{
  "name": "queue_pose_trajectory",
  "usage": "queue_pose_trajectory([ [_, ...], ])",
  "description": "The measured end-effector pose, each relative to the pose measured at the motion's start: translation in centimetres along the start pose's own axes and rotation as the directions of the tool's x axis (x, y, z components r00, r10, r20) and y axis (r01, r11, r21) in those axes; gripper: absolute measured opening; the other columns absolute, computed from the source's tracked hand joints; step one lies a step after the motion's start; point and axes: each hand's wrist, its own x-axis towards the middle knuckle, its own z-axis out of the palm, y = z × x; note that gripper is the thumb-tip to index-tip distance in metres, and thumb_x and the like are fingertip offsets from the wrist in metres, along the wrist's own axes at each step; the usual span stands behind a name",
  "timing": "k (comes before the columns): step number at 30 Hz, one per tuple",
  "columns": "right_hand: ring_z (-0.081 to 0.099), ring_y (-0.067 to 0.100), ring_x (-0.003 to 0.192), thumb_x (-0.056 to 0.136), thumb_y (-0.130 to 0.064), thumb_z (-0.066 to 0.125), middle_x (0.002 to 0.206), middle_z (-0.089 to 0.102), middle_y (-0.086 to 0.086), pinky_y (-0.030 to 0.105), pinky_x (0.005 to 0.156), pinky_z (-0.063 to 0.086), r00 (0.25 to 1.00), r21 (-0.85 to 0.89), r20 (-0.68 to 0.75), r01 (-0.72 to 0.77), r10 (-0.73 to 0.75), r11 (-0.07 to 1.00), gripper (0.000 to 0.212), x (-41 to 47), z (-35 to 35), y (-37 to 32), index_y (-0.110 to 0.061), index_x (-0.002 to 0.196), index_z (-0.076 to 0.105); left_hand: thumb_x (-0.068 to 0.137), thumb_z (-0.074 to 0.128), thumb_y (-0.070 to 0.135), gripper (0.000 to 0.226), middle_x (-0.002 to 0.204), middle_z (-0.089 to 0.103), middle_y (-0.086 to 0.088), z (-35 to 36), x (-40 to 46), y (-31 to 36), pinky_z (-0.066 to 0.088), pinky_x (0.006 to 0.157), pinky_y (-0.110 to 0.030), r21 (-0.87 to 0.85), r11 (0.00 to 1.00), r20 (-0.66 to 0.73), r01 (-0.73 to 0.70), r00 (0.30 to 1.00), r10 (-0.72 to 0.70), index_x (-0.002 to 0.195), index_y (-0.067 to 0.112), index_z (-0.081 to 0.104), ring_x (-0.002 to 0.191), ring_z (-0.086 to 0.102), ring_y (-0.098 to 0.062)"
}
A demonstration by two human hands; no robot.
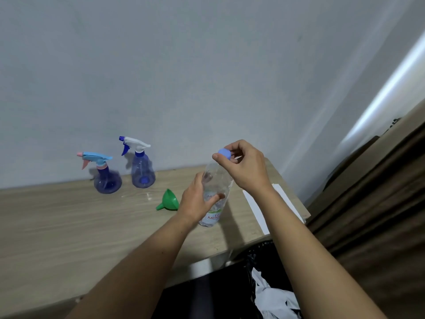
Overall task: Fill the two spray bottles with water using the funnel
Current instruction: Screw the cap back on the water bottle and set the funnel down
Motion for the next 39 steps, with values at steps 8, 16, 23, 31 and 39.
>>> queue_pose_trajectory([
  [8, 0.065, -0.002, 0.093, 0.094, -0.028, 0.075, 0.124, 0.070, -0.012, 0.009, 0.080, 0.049, 0.985, -0.019, 0.160, 0.073, -0.069, 0.997, 0.032, 0.0, -1.4, -0.2, -0.025, 0.127, 0.072, 0.083, 0.090, 0.049, 0.079, 0.149, 0.064, 0.003, -0.2, -0.6, 0.8, 0.051, 0.107, -0.039, 0.001, 0.999, -0.010, 0.037, 0.999, -0.037, 0.139, 0.020, 0.043, 0.137, 0.061, -0.025],
  [16, 0.066, 0.004, 0.083, 0.084, -0.033, 0.085, 0.097, 0.075, -0.007, 0.010, 0.071, 0.049, 0.999, 0.004, 0.044, 0.030, -0.030, 1.000, 0.024, 0.1, -0.4, 0.4, -0.018, 0.097, 0.072, 0.084, 0.088, 0.050, 0.081, 0.152, 0.061, 0.000, 0.1, -0.7, 1.0, 0.051, 0.110, -0.045, 0.016, 0.999, -0.018, 0.043, 0.999, -0.043, 0.141, 0.018, 0.042, 0.140, 0.059, -0.026],
  [23, 0.067, 0.007, 0.094, 0.093, -0.031, 0.078, 0.119, 0.072, -0.015, 0.012, 0.077, 0.050, 0.984, 0.127, 0.170, 0.028, -0.050, 0.991, 0.037, 0.1, -1.0, 0.2, -0.027, 0.129, 0.070, 0.085, 0.089, 0.043, 0.081, 0.154, 0.059, 0.001, -0.1, -1.1, 1.0, 0.047, 0.113, -0.038, 0.020, 0.998, -0.028, 0.066, 0.997, -0.065, 0.145, 0.015, 0.042, 0.142, 0.057, -0.023],
  [31, 0.062, 0.001, 0.092, 0.098, -0.021, 0.070, 0.117, 0.071, -0.007, 0.008, 0.074, 0.046, 0.969, -0.035, 0.188, 0.171, -0.162, 0.985, 0.016, 0.6, -1.0, 1.3, -0.019, 0.114, 0.070, 0.086, 0.087, 0.047, 0.081, 0.155, 0.058, 0.002, -0.1, -1.1, 1.4, 0.049, 0.112, -0.040, 0.029, 0.996, -0.007, 0.080, 0.997, -0.080, 0.145, 0.017, 0.041, 0.141, 0.058, -0.025],
  [39, 0.062, 0.004, 0.094, 0.098, -0.020, 0.069, 0.114, 0.068, -0.003, 0.008, 0.074, 0.045, 0.964, -0.031, 0.167, 0.214, -0.206, 0.976, 0.015, 0.8, -0.6, 1.7, -0.014, 0.113, 0.068, 0.086, 0.087, 0.047, 0.081, 0.153, 0.059, 0.003, 0.1, -0.8, 1.1, 0.050, 0.111, -0.041, 0.028, 0.997, -0.008, 0.076, 0.997, -0.076, 0.146, 0.019, 0.040, 0.139, 0.059, -0.024],
])
